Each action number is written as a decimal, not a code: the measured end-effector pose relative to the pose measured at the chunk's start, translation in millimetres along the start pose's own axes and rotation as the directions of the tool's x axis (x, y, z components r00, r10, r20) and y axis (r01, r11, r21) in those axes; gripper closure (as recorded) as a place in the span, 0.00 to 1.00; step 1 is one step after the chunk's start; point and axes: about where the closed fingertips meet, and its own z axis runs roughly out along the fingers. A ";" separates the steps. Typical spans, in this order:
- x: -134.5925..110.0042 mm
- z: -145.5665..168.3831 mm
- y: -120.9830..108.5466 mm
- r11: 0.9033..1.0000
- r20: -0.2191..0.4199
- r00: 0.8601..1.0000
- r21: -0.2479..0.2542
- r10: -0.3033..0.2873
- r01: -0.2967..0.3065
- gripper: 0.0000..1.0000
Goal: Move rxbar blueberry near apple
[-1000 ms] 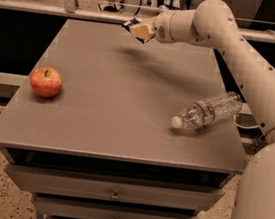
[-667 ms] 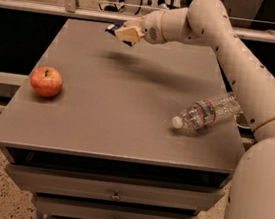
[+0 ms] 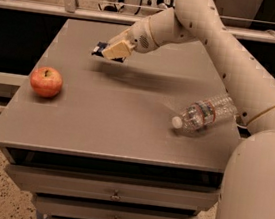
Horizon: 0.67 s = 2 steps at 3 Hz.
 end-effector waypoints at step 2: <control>16.3 8.9 39.0 0.994 -0.076 0.996 -0.105 -0.045 0.037 1.00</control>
Offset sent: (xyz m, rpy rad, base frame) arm -0.0552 0.0059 -0.0219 -0.1067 0.0375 0.1638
